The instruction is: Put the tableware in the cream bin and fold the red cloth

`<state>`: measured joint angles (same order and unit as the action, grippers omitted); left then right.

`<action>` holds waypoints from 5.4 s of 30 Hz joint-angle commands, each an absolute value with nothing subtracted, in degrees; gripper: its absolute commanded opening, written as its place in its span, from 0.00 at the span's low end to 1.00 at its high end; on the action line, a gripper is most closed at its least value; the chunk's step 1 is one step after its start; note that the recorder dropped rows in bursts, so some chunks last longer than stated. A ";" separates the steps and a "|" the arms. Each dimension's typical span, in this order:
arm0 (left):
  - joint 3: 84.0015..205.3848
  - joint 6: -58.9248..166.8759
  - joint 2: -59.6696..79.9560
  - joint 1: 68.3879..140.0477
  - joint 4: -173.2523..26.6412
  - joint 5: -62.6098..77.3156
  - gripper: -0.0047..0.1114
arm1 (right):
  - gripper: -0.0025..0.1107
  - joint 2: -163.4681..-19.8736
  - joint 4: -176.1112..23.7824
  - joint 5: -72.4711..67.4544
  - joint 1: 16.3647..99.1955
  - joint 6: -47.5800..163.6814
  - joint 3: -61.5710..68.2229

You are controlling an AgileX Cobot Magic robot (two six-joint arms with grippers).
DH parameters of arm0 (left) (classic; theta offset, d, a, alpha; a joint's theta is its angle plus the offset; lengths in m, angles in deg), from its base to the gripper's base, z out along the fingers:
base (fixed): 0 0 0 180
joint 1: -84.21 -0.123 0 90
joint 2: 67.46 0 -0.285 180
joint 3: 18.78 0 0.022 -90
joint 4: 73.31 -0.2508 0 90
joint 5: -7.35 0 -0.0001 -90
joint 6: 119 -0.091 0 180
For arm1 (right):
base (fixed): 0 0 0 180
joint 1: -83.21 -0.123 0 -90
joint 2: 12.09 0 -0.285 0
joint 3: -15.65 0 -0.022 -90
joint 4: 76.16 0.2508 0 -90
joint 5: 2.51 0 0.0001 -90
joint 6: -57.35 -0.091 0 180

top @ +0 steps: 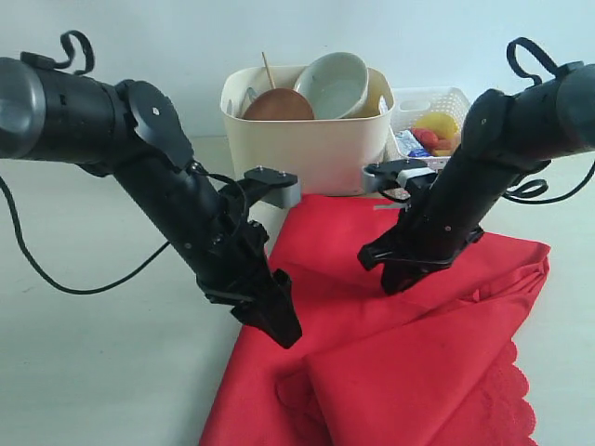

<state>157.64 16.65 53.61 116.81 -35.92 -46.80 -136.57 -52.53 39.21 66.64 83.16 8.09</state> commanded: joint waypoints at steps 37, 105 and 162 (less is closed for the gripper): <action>157.45 39.00 54.54 117.93 -53.31 -40.29 0.57 | 0.45 -112.69 -91.91 46.32 67.06 41.44 -16.08; 125.33 44.66 -43.21 113.34 -56.17 -29.79 0.34 | 0.02 -136.90 -100.67 47.05 104.24 51.95 10.43; 115.07 47.98 -52.61 113.34 -57.36 -25.73 0.04 | 0.02 -154.94 -64.09 67.19 114.21 73.25 64.13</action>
